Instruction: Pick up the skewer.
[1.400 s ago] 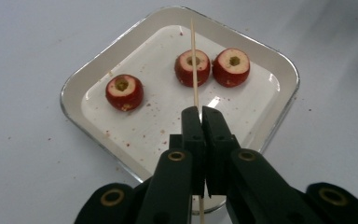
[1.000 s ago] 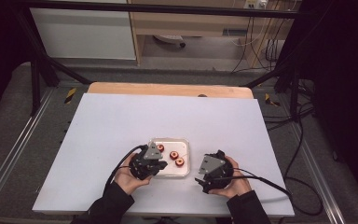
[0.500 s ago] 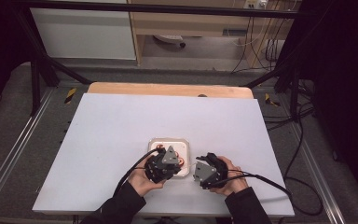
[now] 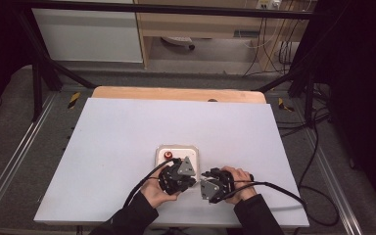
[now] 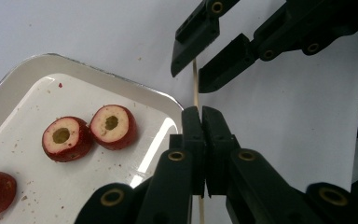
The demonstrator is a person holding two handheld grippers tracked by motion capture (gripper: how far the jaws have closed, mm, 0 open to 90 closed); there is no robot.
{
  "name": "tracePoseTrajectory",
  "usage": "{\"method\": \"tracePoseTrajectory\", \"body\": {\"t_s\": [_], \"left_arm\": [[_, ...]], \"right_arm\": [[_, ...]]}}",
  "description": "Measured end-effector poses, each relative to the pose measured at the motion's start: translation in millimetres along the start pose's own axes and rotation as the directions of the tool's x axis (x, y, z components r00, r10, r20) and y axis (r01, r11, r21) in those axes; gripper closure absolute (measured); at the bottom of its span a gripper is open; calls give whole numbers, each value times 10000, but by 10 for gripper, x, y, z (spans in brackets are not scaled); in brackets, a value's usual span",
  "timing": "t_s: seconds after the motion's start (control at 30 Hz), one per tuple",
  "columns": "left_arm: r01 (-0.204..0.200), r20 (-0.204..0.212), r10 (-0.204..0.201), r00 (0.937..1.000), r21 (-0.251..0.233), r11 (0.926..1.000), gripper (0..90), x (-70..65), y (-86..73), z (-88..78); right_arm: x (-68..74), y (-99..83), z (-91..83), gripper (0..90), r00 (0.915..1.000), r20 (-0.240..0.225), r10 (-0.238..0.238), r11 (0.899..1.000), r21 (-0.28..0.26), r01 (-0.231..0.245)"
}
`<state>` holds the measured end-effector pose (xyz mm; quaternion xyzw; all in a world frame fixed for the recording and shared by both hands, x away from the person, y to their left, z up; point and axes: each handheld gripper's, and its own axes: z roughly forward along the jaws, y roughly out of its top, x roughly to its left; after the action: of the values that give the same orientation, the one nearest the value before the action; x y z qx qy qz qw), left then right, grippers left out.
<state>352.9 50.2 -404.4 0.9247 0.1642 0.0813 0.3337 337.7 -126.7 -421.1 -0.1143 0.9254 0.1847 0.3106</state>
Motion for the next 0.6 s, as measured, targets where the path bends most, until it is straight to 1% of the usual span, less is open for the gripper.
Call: {"method": "tracePoseTrajectory", "body": {"t_s": [0.03,0.07,0.1,0.13,0.23,0.33,0.37,0.5,0.6], "left_arm": [[2,19,-2,10000,-9,10000,886,-2,0,-2],[-11,28,11,10000,-12,10000,886,-3,0,-5],[-9,34,9,10000,-32,10000,885,-4,1,-8],[9,42,-9,10000,-64,10000,885,-6,2,-10],[-5,64,6,10000,-81,10000,885,-12,3,-13],[-24,99,25,9999,-97,9999,886,-17,5,-13],[-33,102,34,9999,-92,10000,885,-17,5,-13],[-45,145,47,9999,-73,10000,885,-15,3,-5],[-19,182,19,9998,-15,10000,884,-7,-1,8]], "right_arm": [[3,0,0,740,9999,-85,-102,9999,-16,102],[10,-1,10,765,9994,-102,-342,9994,55,342],[11,-2,12,777,9989,-156,-437,9990,89,438],[6,-4,10,790,9974,-158,-708,9972,208,711],[16,0,17,812,9966,-143,-817,9965,148,819],[21,-3,24,860,9936,-134,-1124,9934,223,1127],[22,-3,24,873,9932,-107,-1163,9929,229,1165],[26,2,24,884,9918,-170,-1267,9915,291,1271],[34,3,17,885,9888,-113,-1489,9881,377,1492]]}}
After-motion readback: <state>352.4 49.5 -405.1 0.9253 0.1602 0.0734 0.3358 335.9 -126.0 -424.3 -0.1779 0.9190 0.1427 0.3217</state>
